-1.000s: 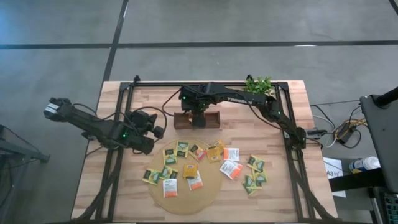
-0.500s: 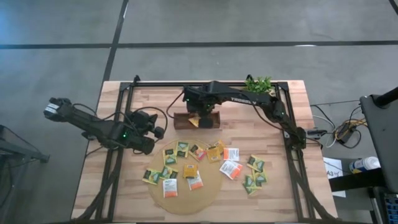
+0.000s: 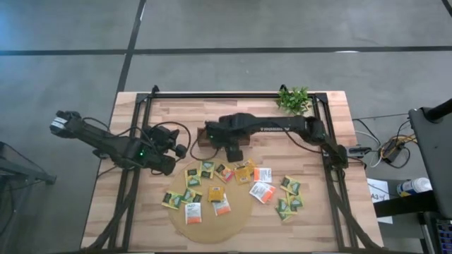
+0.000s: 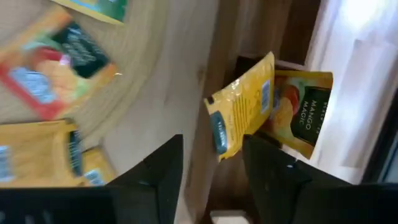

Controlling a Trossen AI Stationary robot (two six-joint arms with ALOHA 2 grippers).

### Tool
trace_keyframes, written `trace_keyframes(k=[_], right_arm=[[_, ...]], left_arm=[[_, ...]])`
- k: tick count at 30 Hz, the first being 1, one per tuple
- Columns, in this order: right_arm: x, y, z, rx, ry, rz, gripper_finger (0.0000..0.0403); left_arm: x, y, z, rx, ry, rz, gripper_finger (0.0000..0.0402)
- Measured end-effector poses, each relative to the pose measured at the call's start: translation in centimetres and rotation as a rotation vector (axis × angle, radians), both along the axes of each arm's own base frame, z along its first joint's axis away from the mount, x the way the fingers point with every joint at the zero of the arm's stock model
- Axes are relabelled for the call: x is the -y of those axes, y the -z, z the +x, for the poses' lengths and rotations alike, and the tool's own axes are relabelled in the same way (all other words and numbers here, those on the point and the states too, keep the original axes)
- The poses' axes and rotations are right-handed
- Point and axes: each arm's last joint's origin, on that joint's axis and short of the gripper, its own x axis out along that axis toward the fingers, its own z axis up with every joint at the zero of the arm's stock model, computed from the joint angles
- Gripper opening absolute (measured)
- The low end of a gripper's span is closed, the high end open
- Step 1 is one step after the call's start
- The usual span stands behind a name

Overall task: Pick & Place Tea
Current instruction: Put the yellow tea bag into the middle section of the wooden organizer

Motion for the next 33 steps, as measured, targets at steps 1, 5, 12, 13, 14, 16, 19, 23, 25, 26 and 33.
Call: trace_keyframes(k=[1,5,12,13,14,16,19,23,25,26,33], right_arm=[[-0.2,0.3,0.0,0.028,-0.003,-0.013,0.0169],[-1.0,-0.3,-1.3,0.187,0.041,-0.043,0.0171],[-1.1,0.1,-5.0,0.262,0.09,-0.049,0.0171],[-1.2,0.3,-5.2,0.269,0.089,-0.048,0.0171],[-1.2,0.5,-5.2,0.275,0.087,-0.048,0.0171],[-1.3,1.4,-5.2,0.273,0.081,-0.05,0.0171],[-1.2,2.7,-4.8,0.283,0.085,-0.05,0.0171],[-1.0,3.9,-4.3,0.267,0.107,-0.095,0.0171],[-1.0,4.3,-4.1,0.259,0.097,-0.101,0.0171],[-1.0,4.5,-4.0,0.25,0.09,-0.103,0.0171],[-0.7,4.7,-3.7,0.291,0.099,-0.107,0.0171]], left_arm=[[0.0,0.0,0.0,-0.002,0.002,-0.002,0.0],[0.1,0.0,0.0,-0.007,0.01,-0.01,0.0],[0.1,0.0,0.0,-0.019,0.017,0.002,0.0],[0.1,0.0,0.0,-0.021,0.018,0.005,0.0],[0.1,0.0,0.0,-0.019,0.016,0.009,0.0],[0.1,0.0,0.0,-0.019,0.016,0.01,0.0],[0.1,0.0,0.0,-0.018,0.016,0.009,0.0],[0.1,0.0,0.0,-0.013,0.015,0.006,0.0],[0.1,0.0,0.1,-0.013,0.015,0.005,0.0],[0.1,0.0,0.1,-0.012,0.015,0.005,0.0],[0.1,0.0,0.1,-0.011,0.015,0.003,0.0]])
